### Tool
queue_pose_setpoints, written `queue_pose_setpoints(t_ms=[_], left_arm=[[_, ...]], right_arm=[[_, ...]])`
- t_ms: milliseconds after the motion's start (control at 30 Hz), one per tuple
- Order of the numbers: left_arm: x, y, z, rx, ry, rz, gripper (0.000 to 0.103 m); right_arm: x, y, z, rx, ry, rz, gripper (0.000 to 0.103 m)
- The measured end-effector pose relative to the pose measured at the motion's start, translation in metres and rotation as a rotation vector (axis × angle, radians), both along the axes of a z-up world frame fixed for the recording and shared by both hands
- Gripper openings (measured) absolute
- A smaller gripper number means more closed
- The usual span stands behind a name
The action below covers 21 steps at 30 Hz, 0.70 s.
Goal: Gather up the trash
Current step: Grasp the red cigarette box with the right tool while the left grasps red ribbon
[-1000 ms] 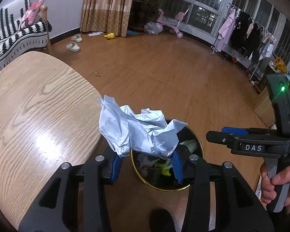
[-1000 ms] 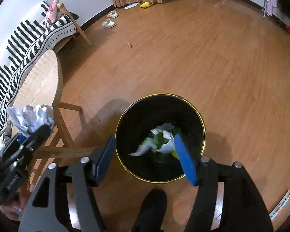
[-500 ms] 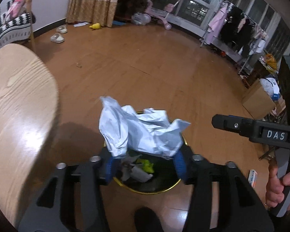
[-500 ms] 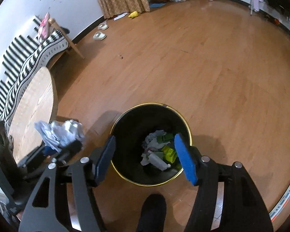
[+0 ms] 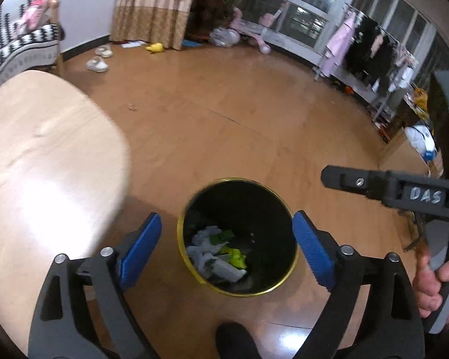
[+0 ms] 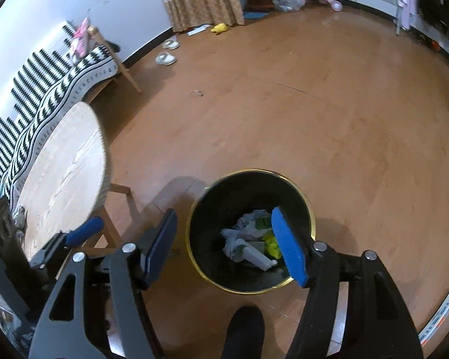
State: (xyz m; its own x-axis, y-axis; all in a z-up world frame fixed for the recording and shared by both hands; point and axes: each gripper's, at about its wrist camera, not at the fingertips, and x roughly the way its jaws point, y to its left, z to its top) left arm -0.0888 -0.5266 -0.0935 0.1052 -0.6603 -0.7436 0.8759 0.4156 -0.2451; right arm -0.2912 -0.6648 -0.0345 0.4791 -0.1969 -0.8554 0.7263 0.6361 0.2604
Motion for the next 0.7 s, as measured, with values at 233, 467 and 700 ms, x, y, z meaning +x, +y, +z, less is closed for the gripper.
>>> queue_pose_setpoints(t_ms=[233,467,700], left_arm=[[0.059,0.095,0.048,-0.046,-0.068,0.188,0.094],[0.128,0.239,0.071,0.017,-0.132,0.515,0.094],[0.18,0.411,0.077,0.048,-0.158,0.83,0.094]], right_arm=[[0.093,0.064,0.019,-0.03,-0.021,0.176,0.069],[0.199,0.172,0.036,-0.03,-0.064,0.414,0.07],[0.292,0.305,0.039,-0.04,-0.076,0.662,0.072]])
